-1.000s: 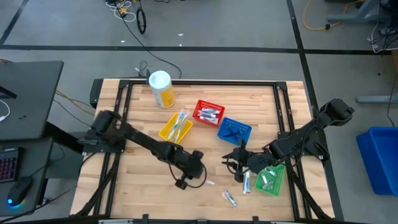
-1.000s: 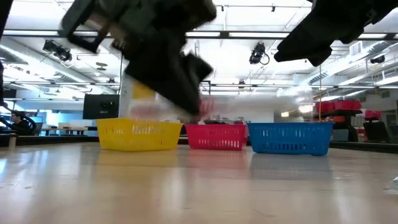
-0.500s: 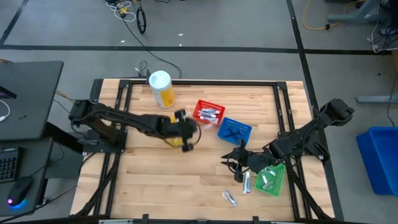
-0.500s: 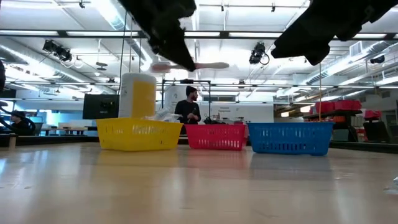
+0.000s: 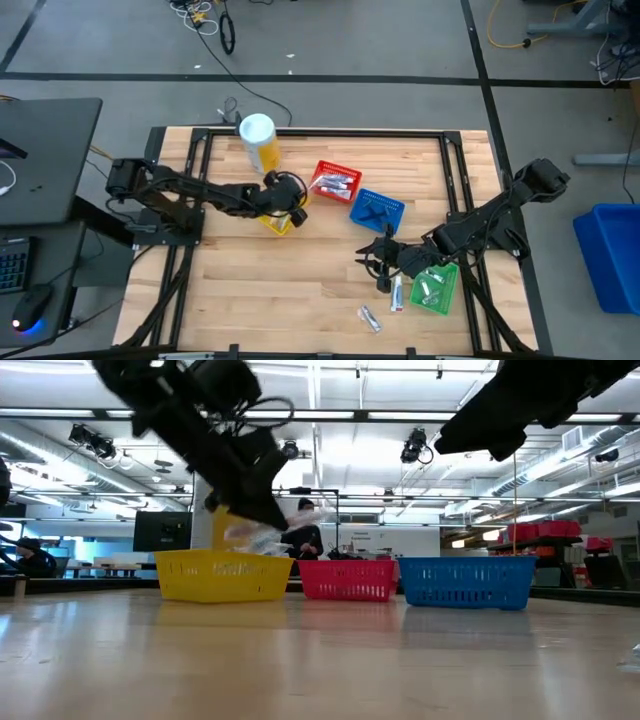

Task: Pick & Place Travel size toiletries
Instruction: Put the orange toothbrush into the yellow bin

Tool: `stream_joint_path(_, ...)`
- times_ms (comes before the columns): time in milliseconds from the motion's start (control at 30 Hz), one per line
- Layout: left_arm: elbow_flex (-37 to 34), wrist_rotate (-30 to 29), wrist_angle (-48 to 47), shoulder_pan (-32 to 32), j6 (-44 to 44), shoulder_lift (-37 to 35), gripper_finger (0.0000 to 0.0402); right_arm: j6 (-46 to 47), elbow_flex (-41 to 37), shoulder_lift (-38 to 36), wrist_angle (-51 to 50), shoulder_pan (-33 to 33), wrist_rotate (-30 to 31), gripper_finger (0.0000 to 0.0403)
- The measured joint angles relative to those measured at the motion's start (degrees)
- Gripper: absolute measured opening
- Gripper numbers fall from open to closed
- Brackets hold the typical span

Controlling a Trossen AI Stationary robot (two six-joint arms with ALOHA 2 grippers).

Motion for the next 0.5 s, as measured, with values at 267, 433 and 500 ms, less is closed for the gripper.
stream_joint_path(267, -7.7, -3.3, 9.2, 0.4, -3.3, 0.0, 0.0039, -0.1, 0.0, 0.0, 0.1, -0.3, 0.0, 0.011)
stream_joint_path(433, -7.9, -3.3, 10.0, 0.8, -4.1, 0.0, 0.005, -0.1, 0.0, 0.0, 0.0, -1.1, 0.0, 0.0108)
stream_joint_path(500, -7.9, -2.0, 9.9, 0.8, -4.4, 0.0, 0.0048, -0.1, 0.0, 0.0, 0.1, -1.5, 0.0, 0.0109)
